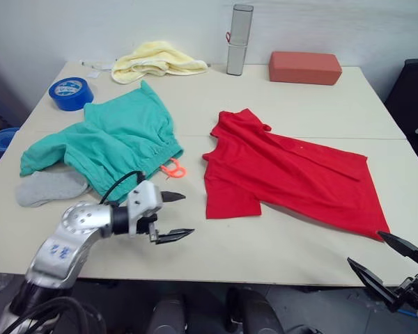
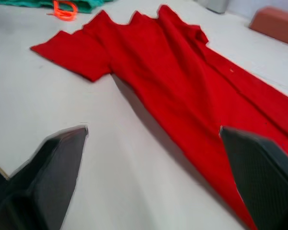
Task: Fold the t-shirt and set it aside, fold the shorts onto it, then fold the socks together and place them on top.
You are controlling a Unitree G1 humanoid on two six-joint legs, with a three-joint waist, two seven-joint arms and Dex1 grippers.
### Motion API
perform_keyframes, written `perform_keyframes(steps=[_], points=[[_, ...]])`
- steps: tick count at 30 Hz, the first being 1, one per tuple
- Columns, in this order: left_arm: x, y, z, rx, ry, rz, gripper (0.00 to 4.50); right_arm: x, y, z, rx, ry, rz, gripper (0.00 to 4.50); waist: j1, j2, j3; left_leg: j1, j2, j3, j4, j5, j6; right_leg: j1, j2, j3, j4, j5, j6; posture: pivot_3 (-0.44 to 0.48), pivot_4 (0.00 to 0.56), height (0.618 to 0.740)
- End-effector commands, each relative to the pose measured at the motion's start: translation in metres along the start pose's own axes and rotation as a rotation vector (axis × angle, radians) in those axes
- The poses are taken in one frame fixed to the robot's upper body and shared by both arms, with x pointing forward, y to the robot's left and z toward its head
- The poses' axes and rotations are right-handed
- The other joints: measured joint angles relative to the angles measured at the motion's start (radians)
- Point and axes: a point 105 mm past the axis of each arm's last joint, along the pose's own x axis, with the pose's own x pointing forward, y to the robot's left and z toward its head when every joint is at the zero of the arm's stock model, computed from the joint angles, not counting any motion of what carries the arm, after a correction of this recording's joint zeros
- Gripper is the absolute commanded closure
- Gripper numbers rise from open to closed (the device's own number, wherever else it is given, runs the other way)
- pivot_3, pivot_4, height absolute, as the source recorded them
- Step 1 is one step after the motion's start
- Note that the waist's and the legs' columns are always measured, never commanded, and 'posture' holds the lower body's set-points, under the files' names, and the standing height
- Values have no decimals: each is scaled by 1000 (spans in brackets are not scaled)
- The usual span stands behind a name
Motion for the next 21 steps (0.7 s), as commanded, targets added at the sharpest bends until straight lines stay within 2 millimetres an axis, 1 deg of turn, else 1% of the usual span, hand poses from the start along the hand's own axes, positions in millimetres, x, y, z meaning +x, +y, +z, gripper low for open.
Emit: perform_keyframes(steps=[1,3,4,5,7,9,11,15,18,21], points=[[17,9,3,37,36,-9,0,-12,-23,-12,-162,145,-26,21,-1,0,0,0,0,1,0,0,1,0,0,1,0,0,0,0,150,740],[27,12,5,86,62,-15,0,-14,-34,-18,-224,186,-24,21,-5,-1,0,0,0,2,1,0,2,0,-1,2,-1,0,1,0,150,740],[36,10,5,148,90,-37,0,-15,-47,-25,-277,231,-47,21,-6,-1,0,0,0,3,1,0,2,0,-1,3,-1,1,1,0,150,740],[43,10,3,194,132,-44,0,-16,-54,-33,-294,278,-47,21,-8,-1,0,0,0,3,1,1,2,0,-1,4,-1,1,1,0,150,740],[49,10,0,249,176,-60,0,-15,-57,-41,-366,340,0,21,-7,-1,0,1,-4,5,1,1,3,-1,0,6,-1,1,2,0,150,740],[52,15,-2,267,189,-30,0,-11,-65,-44,-380,360,-23,21,-6,-1,0,2,-5,5,-1,1,2,-1,0,7,1,1,2,0,150,740],[57,24,0,296,188,15,0,-4,-75,-48,-395,382,-41,21,-5,-1,0,2,-1,3,0,1,0,-1,-1,6,1,1,1,0,150,740],[66,35,1,356,198,56,0,13,-89,-52,-433,388,-52,21,-8,-1,0,3,-1,5,3,3,2,0,-1,7,3,1,1,0,150,740],[71,39,-1,370,203,54,0,28,-92,-56,-430,386,-40,21,-9,-5,-2,3,0,5,4,3,3,1,-1,8,2,1,2,0,150,740],[73,40,-4,378,217,47,0,41,-99,-56,-442,379,-60,21,-16,-8,-4,4,0,6,3,3,3,3,-2,8,2,1,2,0,150,740]])
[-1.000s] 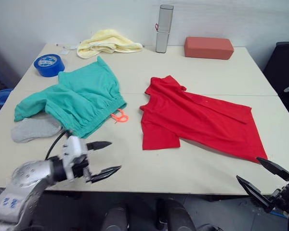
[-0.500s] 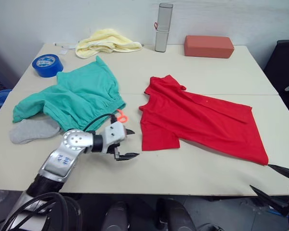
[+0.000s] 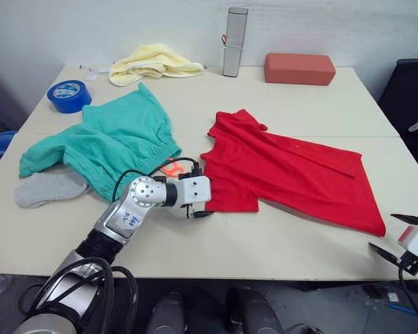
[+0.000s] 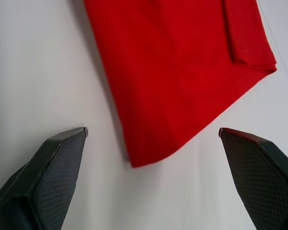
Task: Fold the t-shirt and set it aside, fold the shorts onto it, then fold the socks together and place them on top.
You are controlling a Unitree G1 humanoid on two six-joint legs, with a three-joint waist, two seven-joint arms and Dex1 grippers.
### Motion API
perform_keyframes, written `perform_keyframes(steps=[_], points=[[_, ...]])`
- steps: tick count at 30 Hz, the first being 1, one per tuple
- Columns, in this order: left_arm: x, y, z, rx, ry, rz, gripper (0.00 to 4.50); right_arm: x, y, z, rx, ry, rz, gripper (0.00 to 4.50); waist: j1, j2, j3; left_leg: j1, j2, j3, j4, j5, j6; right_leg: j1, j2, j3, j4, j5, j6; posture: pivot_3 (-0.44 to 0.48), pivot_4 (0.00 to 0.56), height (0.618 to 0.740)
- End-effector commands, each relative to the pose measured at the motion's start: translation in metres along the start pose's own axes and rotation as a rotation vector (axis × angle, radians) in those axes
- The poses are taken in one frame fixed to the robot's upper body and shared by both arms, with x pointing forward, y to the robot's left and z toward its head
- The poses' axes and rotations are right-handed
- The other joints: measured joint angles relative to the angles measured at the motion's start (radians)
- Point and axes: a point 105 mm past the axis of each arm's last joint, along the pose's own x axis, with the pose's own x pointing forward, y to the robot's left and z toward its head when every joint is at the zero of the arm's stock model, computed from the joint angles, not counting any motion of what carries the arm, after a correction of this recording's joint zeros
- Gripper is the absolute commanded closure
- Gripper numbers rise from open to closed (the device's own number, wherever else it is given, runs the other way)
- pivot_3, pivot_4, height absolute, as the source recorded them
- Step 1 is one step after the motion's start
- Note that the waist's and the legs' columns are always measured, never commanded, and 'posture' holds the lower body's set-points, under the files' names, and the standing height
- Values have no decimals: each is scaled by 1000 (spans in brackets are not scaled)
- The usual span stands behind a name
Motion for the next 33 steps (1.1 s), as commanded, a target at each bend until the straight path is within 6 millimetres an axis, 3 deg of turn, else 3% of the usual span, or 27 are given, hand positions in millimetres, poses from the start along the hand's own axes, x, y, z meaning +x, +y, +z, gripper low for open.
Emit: perform_keyframes(steps=[1,3,6,13,16,17,21,26,31,33], points=[[4,-1,-11,9,50,-5,187,13,0,-5,-5,34,2,6,-6,-2,-1,1,0,0,0,0,0,0,0,0,0,0,0,0,150,740],[6,-4,-10,-11,35,-17,591,20,-1,-2,-6,20,8,0,-12,-4,-2,3,0,1,-1,0,0,2,-1,1,0,0,0,0,150,740],[7,-11,-10,-38,26,-46,1483,25,-3,5,-11,-5,11,620,-17,-4,-3,6,1,3,-2,-1,-1,3,-2,3,1,0,0,0,150,740],[5,-16,-16,-113,18,-36,3675,22,-5,17,-39,-45,2,3061,-16,-4,-3,9,1,8,-4,-1,-2,3,-2,8,2,0,0,0,150,740],[2,-10,-7,-215,-56,-1,4500,15,-4,32,-48,-106,3,4091,-16,-3,-2,9,1,9,-5,-1,-2,2,-2,10,2,0,0,0,150,740],[-1,-8,-4,-252,-81,14,4500,13,-5,36,-53,-119,3,4488,-16,-3,-2,9,2,9,-5,-1,-2,1,-2,10,2,0,0,0,150,740],[-19,5,6,-369,-170,62,4500,6,-20,55,-24,-188,-27,4488,-21,-2,0,9,2,11,-5,-2,-3,-1,-1,11,3,0,1,0,150,740],[-48,13,22,-427,-302,28,4500,-3,-31,100,241,-409,64,4488,-19,-1,2,9,3,12,-5,-2,-4,-2,0,12,4,0,1,0,150,740],[-76,16,19,-504,-327,29,4500,-4,-40,121,411,-429,162,4488,-17,0,2,9,3,12,-5,-3,-3,-2,-1,12,3,0,1,0,150,740],[-92,12,13,-534,-312,22,4500,-2,-33,126,439,-414,240,4488,-17,0,2,8,3,12,-5,-4,-1,-2,-1,12,3,0,1,0,150,740]])
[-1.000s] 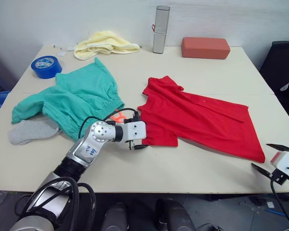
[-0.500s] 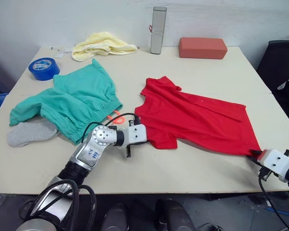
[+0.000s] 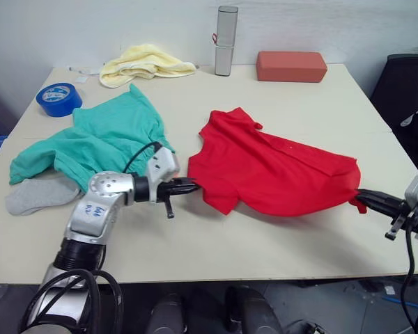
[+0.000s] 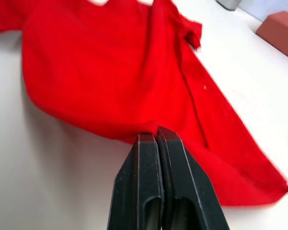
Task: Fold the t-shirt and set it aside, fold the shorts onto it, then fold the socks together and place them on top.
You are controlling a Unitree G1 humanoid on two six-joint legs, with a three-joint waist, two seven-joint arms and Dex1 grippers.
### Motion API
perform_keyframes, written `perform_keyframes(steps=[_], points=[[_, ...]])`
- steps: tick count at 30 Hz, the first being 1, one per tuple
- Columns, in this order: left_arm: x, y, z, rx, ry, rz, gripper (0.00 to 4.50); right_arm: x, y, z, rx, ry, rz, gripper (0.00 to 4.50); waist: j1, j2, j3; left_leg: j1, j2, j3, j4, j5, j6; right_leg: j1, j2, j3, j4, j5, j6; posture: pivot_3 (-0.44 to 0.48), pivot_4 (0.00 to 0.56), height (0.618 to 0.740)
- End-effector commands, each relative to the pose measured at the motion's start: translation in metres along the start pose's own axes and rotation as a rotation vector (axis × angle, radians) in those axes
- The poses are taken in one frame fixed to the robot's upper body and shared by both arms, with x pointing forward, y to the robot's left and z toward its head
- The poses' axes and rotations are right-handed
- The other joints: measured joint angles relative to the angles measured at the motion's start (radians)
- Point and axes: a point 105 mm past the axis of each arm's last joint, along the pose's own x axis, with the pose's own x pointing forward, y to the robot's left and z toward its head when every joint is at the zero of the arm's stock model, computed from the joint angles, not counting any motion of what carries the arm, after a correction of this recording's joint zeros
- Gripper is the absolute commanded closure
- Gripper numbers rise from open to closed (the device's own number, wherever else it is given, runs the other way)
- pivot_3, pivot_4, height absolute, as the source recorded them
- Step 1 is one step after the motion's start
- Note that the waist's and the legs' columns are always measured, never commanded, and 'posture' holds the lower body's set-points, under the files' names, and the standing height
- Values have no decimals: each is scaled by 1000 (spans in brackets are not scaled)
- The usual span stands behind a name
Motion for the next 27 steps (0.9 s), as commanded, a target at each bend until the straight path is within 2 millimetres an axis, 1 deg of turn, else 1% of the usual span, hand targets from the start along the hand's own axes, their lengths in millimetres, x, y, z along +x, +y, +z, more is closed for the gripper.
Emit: perform_keyframes(steps=[1,3,5,11,14,16,19,21,23,25,27], points=[[-27,-6,6,-20,-9,-11,4500,3,9,11,55,9,86,4488,-1,-1,0,0,0,0,0,0,0,0,0,0,0,0,0,0,150,740],[-40,-13,2,-32,17,-31,4500,4,19,10,58,31,149,4488,-1,-1,1,-1,1,0,-1,-1,-1,-2,1,0,-1,0,0,0,150,740],[-50,-21,-2,-31,43,-59,4500,2,30,4,45,66,215,4488,0,-1,1,-2,1,0,-1,-1,-1,-2,1,0,-1,0,0,0,150,740],[-75,-48,-16,-35,108,-124,4500,-5,56,-12,29,118,355,4488,1,-1,1,-3,1,1,0,-4,2,-2,0,0,-5,0,1,0,150,740],[-83,-59,-24,-30,151,-159,4500,-9,65,-19,26,144,409,4488,1,-1,1,-3,1,2,0,-5,2,-2,-1,0,-5,0,0,0,150,740],[-88,-68,-31,-46,189,-193,4500,-15,74,-27,12,185,478,4488,1,-1,1,-3,1,2,-1,-6,2,-3,-1,0,-6,0,0,0,150,740],[-92,-78,-37,-82,221,-232,4500,-19,77,-34,27,214,493,4488,1,0,2,-3,1,3,-1,-6,1,-3,0,0,-6,-1,-1,0,150,740],[-91,-78,-40,-72,227,-224,4500,-23,77,-44,-1,273,524,4488,1,0,2,-3,1,4,-1,-6,1,-4,-1,0,-6,-1,-1,0,150,740],[-85,-81,-38,-80,201,-227,4500,-24,67,-52,-33,323,492,4488,1,-1,2,-3,2,4,0,-6,1,-4,-1,0,-7,-2,-2,0,150,740],[-80,-90,-38,-98,188,-261,4500,-28,61,-58,-54,362,486,4488,1,-1,2,-3,2,5,0,-6,2,-4,-1,1,-8,-2,-2,0,150,740],[-74,-102,-40,-116,180,-291,4500,-37,61,-66,-66,407,516,4488,1,0,2,-3,1,6,-1,-6,2,-4,-1,1,-8,-2,-2,0,150,740]])
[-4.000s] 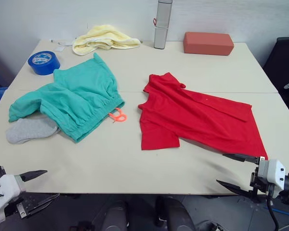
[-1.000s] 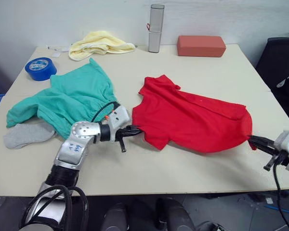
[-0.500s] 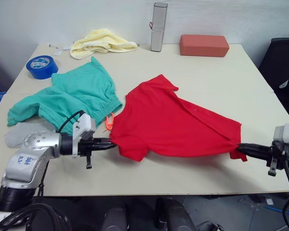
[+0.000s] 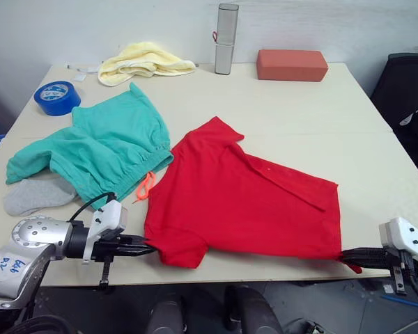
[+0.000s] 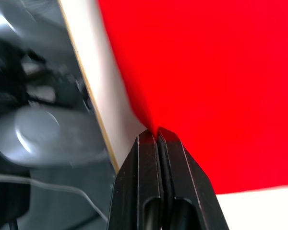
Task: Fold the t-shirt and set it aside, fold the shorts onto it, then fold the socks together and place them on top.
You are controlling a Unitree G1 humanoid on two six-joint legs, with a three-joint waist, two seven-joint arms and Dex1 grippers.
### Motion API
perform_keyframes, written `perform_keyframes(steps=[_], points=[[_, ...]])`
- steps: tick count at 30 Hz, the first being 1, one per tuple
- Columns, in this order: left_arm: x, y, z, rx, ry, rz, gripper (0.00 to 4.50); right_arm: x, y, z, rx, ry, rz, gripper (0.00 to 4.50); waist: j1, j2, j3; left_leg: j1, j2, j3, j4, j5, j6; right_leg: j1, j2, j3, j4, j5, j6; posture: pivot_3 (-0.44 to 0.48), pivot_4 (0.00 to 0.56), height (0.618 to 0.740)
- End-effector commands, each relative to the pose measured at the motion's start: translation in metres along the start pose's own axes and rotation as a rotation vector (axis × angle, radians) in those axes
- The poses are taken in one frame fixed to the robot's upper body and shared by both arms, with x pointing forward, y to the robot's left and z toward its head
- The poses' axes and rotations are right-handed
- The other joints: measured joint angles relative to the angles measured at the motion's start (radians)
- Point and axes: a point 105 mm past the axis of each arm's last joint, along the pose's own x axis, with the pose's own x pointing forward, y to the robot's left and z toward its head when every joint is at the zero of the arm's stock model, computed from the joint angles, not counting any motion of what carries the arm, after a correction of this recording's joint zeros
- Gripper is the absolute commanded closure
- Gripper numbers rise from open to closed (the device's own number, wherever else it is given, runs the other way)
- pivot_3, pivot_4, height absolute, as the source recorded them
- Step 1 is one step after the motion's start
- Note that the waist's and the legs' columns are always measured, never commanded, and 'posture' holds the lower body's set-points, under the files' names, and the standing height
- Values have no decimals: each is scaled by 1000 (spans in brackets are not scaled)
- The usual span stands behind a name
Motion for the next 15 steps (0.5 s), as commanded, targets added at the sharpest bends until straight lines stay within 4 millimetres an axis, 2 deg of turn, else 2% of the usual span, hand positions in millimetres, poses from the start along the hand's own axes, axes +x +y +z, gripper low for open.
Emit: perform_keyframes(steps=[1,5,9,11,15], points=[[16,-19,5,6,-34,-67,4500,-12,2,-13,-45,92,31,4488,0,1,0,0,0,0,0,0,0,0,0,0,0,0,0,0,150,740],[27,-29,2,-5,-36,-71,4500,-23,2,-30,-49,148,15,4488,0,0,0,0,1,0,0,-2,0,0,1,0,0,0,1,0,150,740],[31,-42,-6,2,1,-92,4500,-27,13,-35,-24,137,55,4488,0,0,0,1,1,0,0,-2,0,0,2,0,1,0,1,0,150,740],[30,-43,-10,-1,10,-79,4500,-27,18,-35,-19,122,73,4488,0,0,1,1,1,0,0,-2,0,0,2,0,0,0,0,0,150,740],[27,-38,-11,21,1,-41,4500,-26,14,-40,-56,116,22,4488,-1,0,1,1,1,0,1,-3,-2,0,1,1,-1,-1,-2,0,150,740]])
